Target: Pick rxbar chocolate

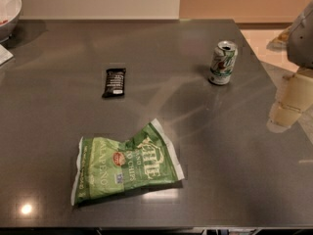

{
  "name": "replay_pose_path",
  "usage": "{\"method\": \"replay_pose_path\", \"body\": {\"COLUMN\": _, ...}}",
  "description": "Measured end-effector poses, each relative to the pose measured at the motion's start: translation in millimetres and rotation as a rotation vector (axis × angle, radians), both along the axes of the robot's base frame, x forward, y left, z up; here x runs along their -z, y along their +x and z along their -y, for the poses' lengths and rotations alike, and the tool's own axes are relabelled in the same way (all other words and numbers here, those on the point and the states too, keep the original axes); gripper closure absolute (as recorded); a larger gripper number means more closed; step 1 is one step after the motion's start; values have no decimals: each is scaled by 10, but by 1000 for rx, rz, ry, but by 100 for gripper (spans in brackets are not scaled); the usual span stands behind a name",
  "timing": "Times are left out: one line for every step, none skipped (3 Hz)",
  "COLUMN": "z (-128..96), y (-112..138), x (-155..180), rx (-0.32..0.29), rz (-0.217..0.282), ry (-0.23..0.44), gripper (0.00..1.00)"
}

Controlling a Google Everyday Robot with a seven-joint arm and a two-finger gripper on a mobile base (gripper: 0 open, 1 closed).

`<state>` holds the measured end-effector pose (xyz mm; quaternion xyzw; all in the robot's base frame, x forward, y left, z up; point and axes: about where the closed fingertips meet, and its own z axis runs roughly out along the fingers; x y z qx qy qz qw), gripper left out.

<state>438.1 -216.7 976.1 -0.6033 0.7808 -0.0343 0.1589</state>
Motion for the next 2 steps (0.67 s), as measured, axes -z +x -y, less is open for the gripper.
{"method": "replay_pose_path", "body": {"z": 0, "y": 0, "x": -1, "rx": 0, "rz": 0, "ry": 0, "gripper": 0}}
{"method": "replay_pose_path", "body": {"z": -55, "y": 122, "x": -38, "rx": -26, "rz": 1, "ry": 6, "gripper": 0}}
